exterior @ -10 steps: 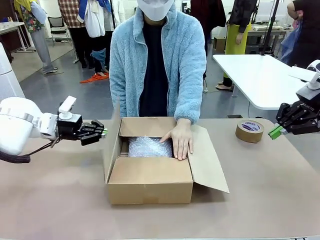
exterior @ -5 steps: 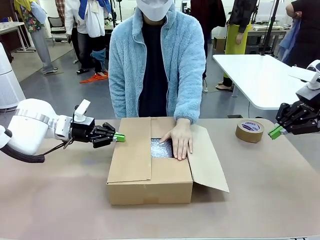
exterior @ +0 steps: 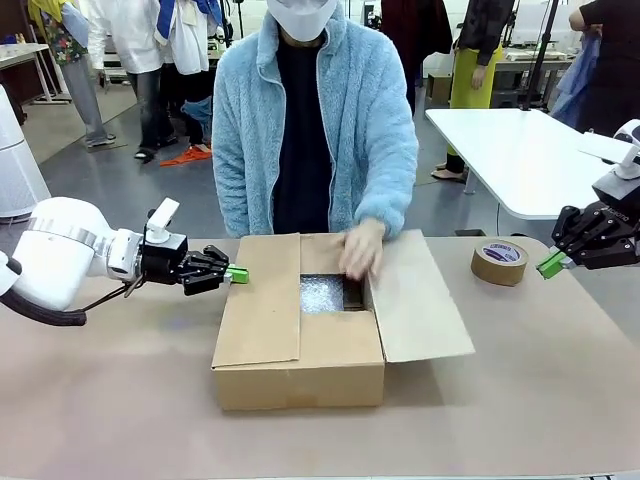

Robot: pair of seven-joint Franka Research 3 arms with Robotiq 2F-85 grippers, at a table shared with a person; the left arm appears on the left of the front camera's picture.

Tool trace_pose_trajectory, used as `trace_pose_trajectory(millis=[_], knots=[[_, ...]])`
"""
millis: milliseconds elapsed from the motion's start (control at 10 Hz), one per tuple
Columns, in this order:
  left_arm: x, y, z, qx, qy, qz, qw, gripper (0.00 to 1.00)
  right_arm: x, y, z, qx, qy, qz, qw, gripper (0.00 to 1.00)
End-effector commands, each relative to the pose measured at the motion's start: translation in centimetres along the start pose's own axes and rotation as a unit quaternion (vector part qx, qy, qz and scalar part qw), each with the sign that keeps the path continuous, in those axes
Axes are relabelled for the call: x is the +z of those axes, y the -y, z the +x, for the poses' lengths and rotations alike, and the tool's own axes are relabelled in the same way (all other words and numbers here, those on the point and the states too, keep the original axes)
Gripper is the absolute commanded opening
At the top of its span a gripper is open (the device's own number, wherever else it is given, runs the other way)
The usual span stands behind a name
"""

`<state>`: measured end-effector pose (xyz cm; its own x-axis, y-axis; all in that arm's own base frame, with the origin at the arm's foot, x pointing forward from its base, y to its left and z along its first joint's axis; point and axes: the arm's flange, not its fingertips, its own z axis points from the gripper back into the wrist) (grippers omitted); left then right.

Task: Wrap the clocks to prevent damage.
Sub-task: Push the right (or left) flap of the Package Box to close it, then push the left (or right) flap of the Package Box to close it.

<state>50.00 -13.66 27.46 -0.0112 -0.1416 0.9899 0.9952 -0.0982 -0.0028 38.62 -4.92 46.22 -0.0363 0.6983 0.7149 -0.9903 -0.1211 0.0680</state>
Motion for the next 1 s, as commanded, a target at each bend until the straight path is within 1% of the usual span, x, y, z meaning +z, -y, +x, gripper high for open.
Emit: trace_pose_trajectory(millis=[0, 900], knots=[[-0.17, -0.03, -0.30, 0.001, -0.001, 0.001, 1.000, 0.01, 0.12, -0.12, -0.09, 0.009, 0.002, 0.003, 1.000, 0.01], [-0.17, -0.03, -0.30, 0.001, -0.001, 0.001, 1.000, 0.01, 0.12, -0.12, -0.09, 0.009, 0.002, 0.003, 1.000, 0.01]])
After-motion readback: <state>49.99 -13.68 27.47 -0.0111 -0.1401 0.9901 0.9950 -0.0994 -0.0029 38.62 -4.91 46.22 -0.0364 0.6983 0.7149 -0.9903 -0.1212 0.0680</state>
